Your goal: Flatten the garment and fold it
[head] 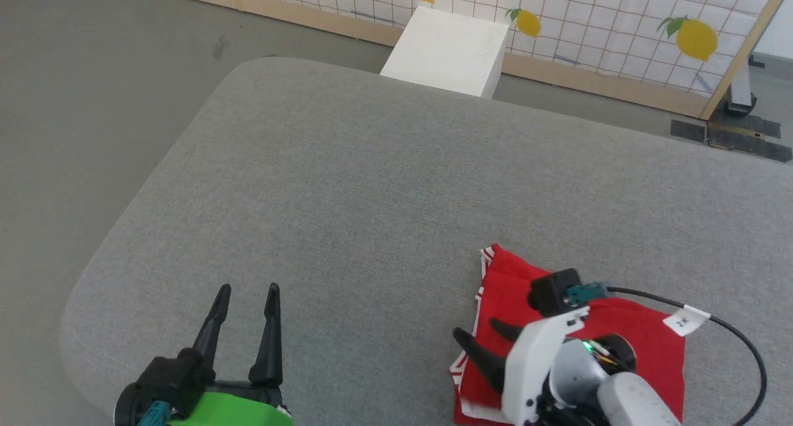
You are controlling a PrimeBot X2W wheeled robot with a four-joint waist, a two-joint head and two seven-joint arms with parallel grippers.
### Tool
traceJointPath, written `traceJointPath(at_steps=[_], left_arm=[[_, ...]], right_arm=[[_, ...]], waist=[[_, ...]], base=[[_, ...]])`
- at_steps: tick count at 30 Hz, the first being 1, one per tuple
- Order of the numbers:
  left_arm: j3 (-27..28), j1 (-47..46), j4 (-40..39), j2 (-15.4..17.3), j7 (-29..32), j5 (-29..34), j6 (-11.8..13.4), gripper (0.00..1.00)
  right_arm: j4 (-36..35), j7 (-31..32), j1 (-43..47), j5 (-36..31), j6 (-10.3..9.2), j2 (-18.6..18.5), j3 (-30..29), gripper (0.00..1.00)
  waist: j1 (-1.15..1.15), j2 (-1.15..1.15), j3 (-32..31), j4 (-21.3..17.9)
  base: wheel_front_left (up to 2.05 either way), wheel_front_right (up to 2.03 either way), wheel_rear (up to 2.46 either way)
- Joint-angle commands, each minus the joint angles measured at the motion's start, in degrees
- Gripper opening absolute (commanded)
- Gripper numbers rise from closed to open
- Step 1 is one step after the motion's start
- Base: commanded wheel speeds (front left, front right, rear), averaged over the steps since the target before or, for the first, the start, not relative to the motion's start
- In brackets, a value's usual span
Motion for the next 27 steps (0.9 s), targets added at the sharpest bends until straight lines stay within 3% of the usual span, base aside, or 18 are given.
traceJointPath(at_steps=[1, 7, 14, 15, 19, 22, 27], left_arm=[[0.04, -0.32, 0.15, -0.3, -0.22, -0.29, -0.26, 1.0], [0.3, -0.55, 0.44, -0.3, -0.22, -0.25, -0.3, 1.0], [0.44, -0.26, 0.25, -0.3, -0.22, 0.2, -0.48, 1.0], [0.41, -0.21, 0.1, -0.3, -0.22, 0.36, -0.54, 1.0], [0.32, -0.02, -0.14, -0.3, -0.22, 0.51, -0.62, 1.0], [-0.05, 0.03, -0.39, -0.3, -0.22, 0.62, -0.68, 1.0], [-0.74, -0.25, -0.69, -0.3, -0.22, 0.77, -0.74, 1.0]], right_arm=[[0.4, -1.28, -1.51, 0.75, -0.08, -0.04, 0.76, 1.0], [1.27, -6.65, -5.01, -1.53, -0.08, -1.58, 2.25, 1.0], [0.26, -16.48, -8.82, -10.03, -0.08, -11.41, 0.24, 1.0], [0.21, -19.75, -9.2, -13.1, -0.08, -14.16, -1.72, 1.0], [-0.2, -25.79, -8.02, -18.37, -0.08, -17.56, -7.66, 1.0], [-1.11, -29.49, -5.86, -20.97, -0.08, -18.12, -12.64, 1.0], [-4.63, -34.29, -0.68, -23.36, -0.08, -15.39, -21.22, 1.0]], waist=[[0.0, 0.0, -0.05, -0.15], [0.0, 0.0, -0.92, -1.61], [0.0, 0.0, -2.12, -4.7], [0.0, 0.0, -2.35, -5.68], [0.0, 0.0, -2.64, -7.56], [0.0, 0.0, -2.49, -8.74], [0.0, 0.0, -1.41, -10.36]], base=[[0.0, 0.0, 0.0], [0.0, 0.0, 0.0], [0.0, 0.0, 0.0], [0.0, 0.0, 0.0], [0.0, 0.0, 0.0], [0.0, 0.0, 0.0], [0.0, 0.0, 0.0]])
